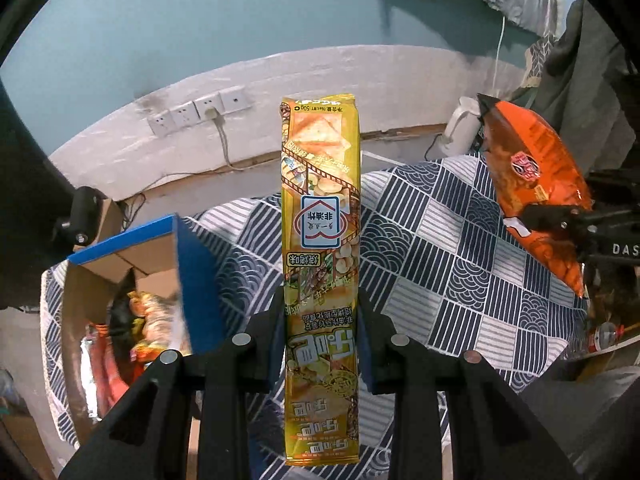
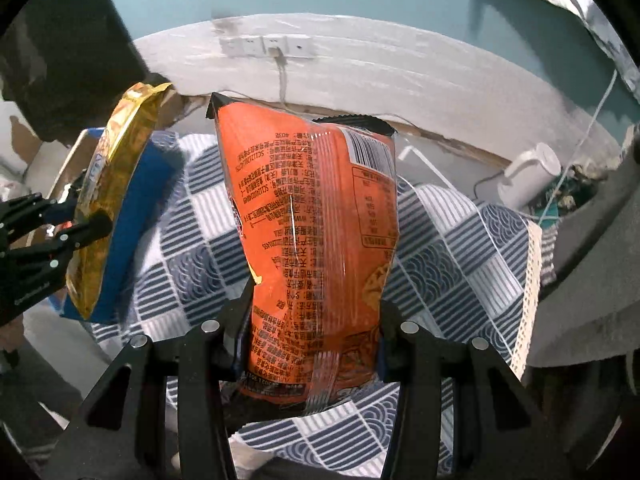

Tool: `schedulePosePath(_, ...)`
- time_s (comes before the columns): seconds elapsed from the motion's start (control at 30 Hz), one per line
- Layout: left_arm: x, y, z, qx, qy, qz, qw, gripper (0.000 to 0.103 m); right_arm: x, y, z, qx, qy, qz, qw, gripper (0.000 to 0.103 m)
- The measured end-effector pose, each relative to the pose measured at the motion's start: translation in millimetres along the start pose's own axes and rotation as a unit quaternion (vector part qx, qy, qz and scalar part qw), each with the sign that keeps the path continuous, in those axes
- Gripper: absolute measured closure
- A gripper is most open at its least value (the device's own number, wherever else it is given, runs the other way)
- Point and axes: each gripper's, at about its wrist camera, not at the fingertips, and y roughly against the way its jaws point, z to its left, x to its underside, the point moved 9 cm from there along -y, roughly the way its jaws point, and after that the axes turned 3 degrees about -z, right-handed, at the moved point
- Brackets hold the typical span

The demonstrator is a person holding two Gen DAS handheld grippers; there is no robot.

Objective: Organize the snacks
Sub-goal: 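Lift both packs and carry them over the cardboard box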

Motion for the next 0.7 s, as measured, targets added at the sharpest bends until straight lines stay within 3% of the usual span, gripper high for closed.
schedulePosePath(0.43, 18, 35, 60, -0.006, 0.024, -0.023, 0.9994, 0.072, -24, 0, 90, -0.047, 0.053, 0.001, 0.997, 0.058)
schedulePosePath(0.7, 36, 46, 118, -0.027, 0.059, -0.030, 0.9975, 0.072, -44, -13, 156, -0.079, 0.089, 0.014, 0.993, 0.058)
